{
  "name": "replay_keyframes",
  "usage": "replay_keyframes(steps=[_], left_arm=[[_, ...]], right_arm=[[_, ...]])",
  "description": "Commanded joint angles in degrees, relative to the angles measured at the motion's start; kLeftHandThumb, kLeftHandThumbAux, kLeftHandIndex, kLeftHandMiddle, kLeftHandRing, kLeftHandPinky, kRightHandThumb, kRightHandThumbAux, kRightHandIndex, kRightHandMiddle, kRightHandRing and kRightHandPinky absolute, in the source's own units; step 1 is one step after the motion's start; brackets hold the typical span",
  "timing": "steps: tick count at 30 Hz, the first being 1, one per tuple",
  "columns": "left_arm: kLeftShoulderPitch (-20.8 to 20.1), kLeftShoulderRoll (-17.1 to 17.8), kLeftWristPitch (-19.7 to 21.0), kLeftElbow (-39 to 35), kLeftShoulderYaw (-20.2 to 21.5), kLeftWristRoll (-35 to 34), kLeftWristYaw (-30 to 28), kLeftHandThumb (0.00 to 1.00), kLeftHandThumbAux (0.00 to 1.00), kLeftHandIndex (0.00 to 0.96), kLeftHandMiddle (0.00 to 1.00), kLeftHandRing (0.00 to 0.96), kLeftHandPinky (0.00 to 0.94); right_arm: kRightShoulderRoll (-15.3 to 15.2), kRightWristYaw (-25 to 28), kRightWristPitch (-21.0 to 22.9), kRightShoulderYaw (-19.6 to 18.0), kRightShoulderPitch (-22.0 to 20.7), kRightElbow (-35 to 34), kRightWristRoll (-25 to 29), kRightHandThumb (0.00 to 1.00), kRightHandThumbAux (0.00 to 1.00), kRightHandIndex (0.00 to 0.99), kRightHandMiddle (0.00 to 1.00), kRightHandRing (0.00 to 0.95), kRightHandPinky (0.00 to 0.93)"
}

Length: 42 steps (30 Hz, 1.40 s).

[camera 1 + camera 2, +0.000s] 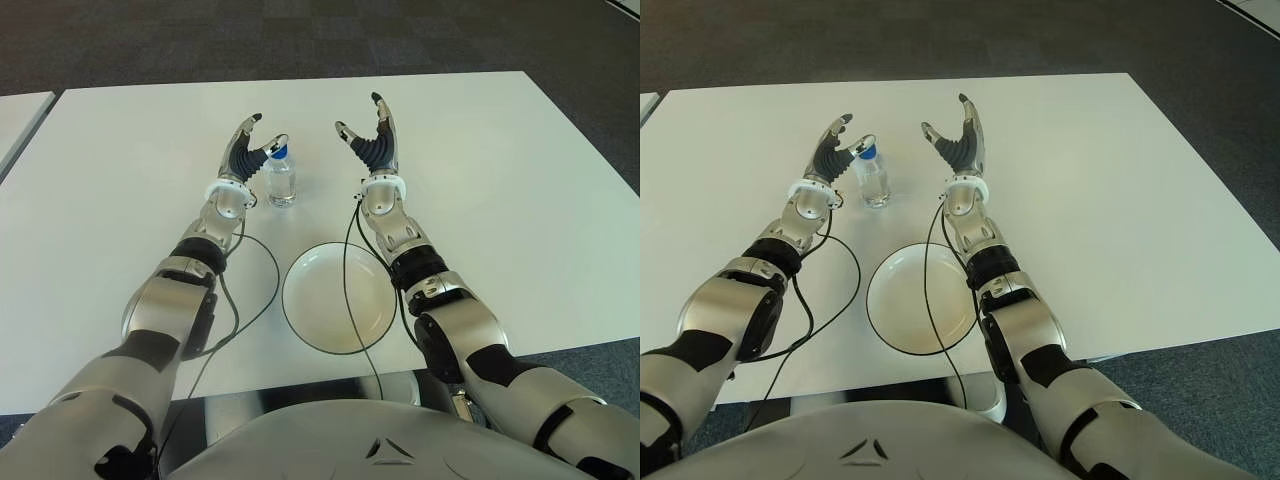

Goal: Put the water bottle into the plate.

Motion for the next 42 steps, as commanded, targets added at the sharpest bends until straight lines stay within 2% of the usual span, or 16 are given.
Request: replay_keyframes(steps=[1, 11, 18, 23, 30, 34, 39, 42], left_arm=[[2.7, 0.2, -2.1, 2.4, -2.1, 1.7, -1.5, 0.628, 0.305, 0.0, 0.0, 0.0, 0.017], [4.7, 0.3, -4.8, 2.7, -3.1, 0.7, -6.8, 0.637, 0.296, 0.0, 0.0, 0.0, 0.015], [7.9, -0.1, -7.9, -0.3, -3.0, -0.9, -11.2, 0.649, 0.294, 0.0, 0.0, 0.0, 0.042], [10.2, 0.1, -9.3, -3.1, -2.5, -2.6, -14.8, 0.683, 0.296, 0.0, 0.0, 0.0, 0.06], [11.2, 0.6, -10.5, -3.6, -2.0, -4.7, -19.5, 0.719, 0.281, 0.0, 0.0, 0.0, 0.068], [11.1, 0.9, -10.5, -2.6, -2.3, -4.3, -19.3, 0.722, 0.27, 0.0, 0.0, 0.0, 0.073], [10.9, 1.4, -10.1, -1.5, -3.4, -2.0, -15.8, 0.685, 0.254, 0.0, 0.0, 0.0, 0.085], [10.9, 1.3, -10.1, -1.3, -3.5, -1.4, -14.1, 0.679, 0.251, 0.0, 0.0, 0.019, 0.141]], right_arm=[[-0.1, 0.3, 1.7, -1.0, 1.9, -1.5, 0.2, 0.419, 0.644, 0.014, 0.0, 0.0, 0.031], [0.1, -0.4, 1.8, -2.6, 2.9, -3.3, 0.4, 0.423, 0.653, 0.012, 0.0, 0.0, 0.014], [-0.1, -1.1, 2.0, -2.9, 2.9, -2.9, 0.0, 0.406, 0.657, 0.008, 0.0, 0.0, 0.014], [-0.3, -1.9, 2.3, -2.8, 3.0, -2.7, -0.7, 0.403, 0.66, 0.011, 0.0, 0.0, 0.034], [-0.6, -2.2, 3.1, -2.8, 3.5, -3.8, -0.8, 0.401, 0.663, 0.009, 0.0, 0.0, 0.02], [-0.5, -2.1, 3.4, -3.0, 4.0, -5.2, -0.7, 0.401, 0.667, 0.005, 0.0, 0.0, 0.009], [-0.5, -2.3, 3.3, -3.4, 5.1, -7.5, -0.6, 0.409, 0.669, 0.001, 0.0, 0.0, 0.014], [-0.5, -2.2, 3.2, -3.6, 5.7, -8.8, -0.5, 0.401, 0.664, 0.0, 0.0, 0.0, 0.006]])
